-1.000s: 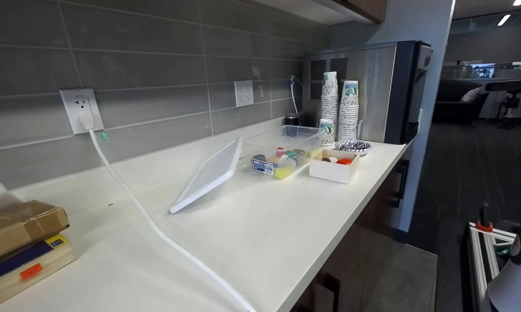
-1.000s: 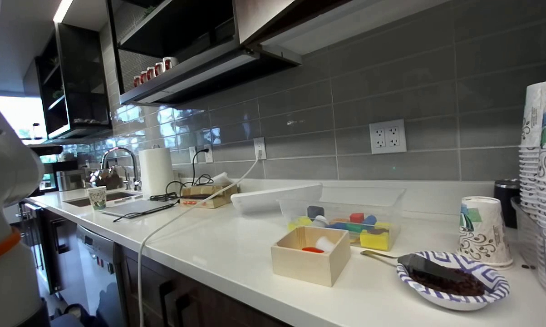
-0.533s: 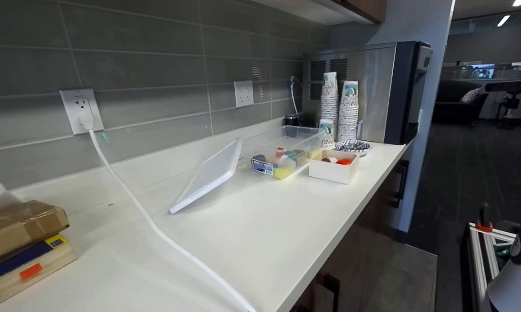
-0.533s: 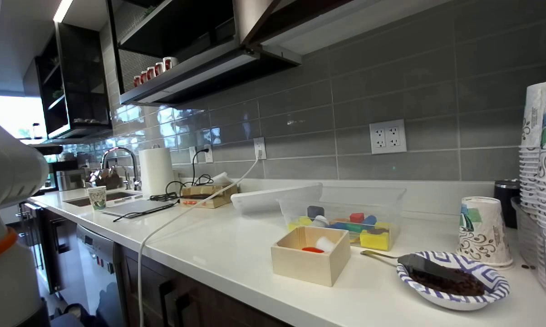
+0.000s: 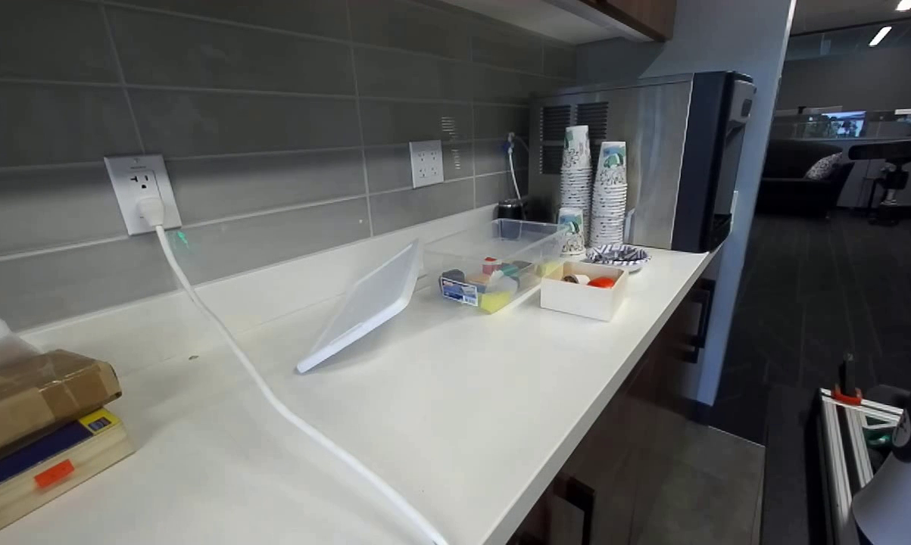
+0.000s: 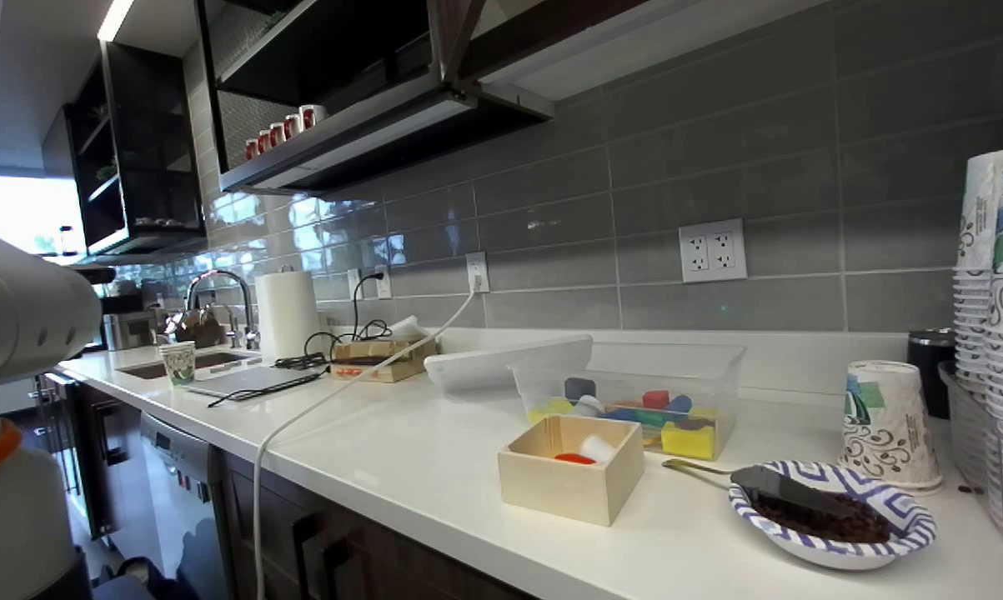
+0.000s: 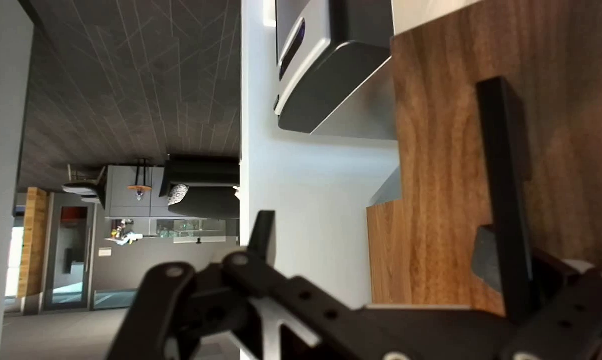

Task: Open the left upper cabinet door then close it.

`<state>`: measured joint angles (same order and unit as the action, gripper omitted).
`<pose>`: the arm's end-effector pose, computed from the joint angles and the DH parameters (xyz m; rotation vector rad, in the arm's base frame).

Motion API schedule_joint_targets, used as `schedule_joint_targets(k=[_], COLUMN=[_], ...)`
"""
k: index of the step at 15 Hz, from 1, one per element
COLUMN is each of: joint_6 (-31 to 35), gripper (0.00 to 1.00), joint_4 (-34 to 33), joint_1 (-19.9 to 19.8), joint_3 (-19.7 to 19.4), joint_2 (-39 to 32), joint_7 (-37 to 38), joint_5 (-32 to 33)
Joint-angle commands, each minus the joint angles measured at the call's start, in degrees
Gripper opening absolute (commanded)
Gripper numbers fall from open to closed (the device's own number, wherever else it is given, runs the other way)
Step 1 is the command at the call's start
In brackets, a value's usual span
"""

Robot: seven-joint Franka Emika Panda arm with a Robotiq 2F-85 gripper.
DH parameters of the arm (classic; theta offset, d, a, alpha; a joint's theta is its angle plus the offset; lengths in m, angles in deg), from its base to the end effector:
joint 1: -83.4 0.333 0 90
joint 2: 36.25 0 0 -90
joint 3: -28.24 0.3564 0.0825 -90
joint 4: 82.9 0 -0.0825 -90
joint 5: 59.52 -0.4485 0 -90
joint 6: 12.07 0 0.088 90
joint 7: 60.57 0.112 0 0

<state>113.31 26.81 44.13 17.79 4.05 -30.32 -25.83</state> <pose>0.1837 -0.3308 0.9001 1.8049 -1.4077 1.0804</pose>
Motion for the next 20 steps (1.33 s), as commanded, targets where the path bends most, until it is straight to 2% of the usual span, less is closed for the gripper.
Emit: schedule_joint_targets(k=[1,8,20], joint_6=[-1.49,-2.14,-2.29], gripper=[1.0,1.0,1.0], joint_4=[5.67,10.98,14.54], joint_1=[-2.66,-5.04,-6.26], joint_3=[1.22,3.15,4.46], joint_2=[5.73,12.67,17.17], joint_7=[-1.64,-3.57,-5.01], joint_5=[1.85,3.02,3.91])
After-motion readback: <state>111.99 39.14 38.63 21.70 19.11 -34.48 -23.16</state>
